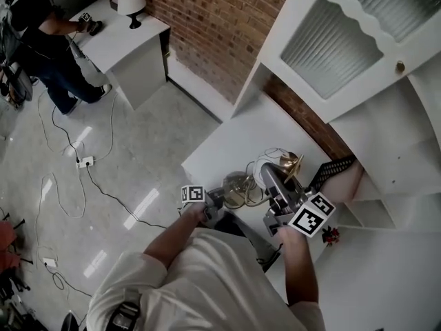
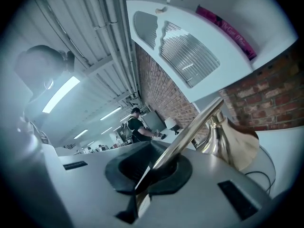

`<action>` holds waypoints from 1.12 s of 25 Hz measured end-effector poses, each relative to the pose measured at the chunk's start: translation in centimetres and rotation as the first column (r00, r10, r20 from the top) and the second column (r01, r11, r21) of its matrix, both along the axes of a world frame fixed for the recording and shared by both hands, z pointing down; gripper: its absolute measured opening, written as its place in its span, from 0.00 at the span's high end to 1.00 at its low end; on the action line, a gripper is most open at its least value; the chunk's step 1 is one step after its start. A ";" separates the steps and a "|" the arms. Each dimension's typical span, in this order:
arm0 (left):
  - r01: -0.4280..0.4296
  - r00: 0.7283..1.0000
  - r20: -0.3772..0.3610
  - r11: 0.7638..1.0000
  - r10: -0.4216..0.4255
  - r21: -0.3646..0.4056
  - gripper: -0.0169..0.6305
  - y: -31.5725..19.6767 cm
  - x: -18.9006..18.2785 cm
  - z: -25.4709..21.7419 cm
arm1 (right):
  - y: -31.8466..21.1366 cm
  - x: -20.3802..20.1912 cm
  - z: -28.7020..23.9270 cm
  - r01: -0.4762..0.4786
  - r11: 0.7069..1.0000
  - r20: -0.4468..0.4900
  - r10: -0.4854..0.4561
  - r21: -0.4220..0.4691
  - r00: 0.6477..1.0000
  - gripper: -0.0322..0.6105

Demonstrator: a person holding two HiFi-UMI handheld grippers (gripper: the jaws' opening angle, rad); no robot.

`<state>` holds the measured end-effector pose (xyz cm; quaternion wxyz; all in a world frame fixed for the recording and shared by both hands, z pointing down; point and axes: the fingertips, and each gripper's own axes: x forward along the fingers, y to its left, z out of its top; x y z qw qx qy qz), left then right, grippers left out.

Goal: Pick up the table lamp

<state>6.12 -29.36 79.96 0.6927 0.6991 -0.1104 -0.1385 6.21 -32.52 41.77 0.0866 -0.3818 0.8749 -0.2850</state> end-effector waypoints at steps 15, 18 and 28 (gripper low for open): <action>-0.082 0.997 0.016 0.996 0.081 0.019 0.78 5.3 5.0 -0.8 | 6.9 4.6 -0.9 -0.010 0.999 -0.042 0.012 0.040 0.999 0.94; -0.076 0.997 0.017 0.997 0.076 0.021 0.78 6.7 5.6 -1.4 | 8.4 5.4 -1.5 0.006 0.999 -0.036 -0.005 0.037 0.999 0.94; 0.003 0.999 0.036 1.000 -0.004 0.023 0.78 13.0 7.7 -1.5 | 15.2 8.4 -1.5 0.095 0.995 -0.028 -0.094 0.022 0.995 0.94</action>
